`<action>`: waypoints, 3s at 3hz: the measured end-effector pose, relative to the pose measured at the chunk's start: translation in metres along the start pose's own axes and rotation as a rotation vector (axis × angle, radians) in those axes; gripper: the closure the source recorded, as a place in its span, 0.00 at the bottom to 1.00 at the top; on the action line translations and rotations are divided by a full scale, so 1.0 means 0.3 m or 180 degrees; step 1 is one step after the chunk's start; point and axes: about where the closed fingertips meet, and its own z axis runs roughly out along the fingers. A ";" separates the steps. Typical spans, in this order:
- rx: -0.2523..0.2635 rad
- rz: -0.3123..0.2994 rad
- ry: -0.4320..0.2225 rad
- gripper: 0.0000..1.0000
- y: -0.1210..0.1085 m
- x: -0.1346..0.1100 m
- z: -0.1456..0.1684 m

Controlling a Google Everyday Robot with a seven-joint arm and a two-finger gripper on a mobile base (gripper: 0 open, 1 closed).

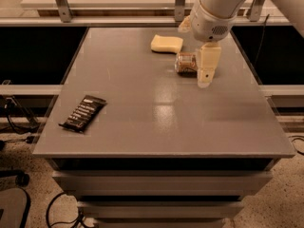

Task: Move orange can near rxbar chocolate

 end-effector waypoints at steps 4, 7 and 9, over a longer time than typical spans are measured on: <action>-0.0028 0.0402 0.0153 0.00 -0.221 0.155 0.251; -0.0019 0.0597 0.0200 0.40 -0.268 0.252 0.272; -0.0022 0.0453 0.0143 0.86 -0.250 0.225 0.222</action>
Offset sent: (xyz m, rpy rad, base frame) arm 0.0707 -0.0022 -0.0561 -0.0329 0.0416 -0.0711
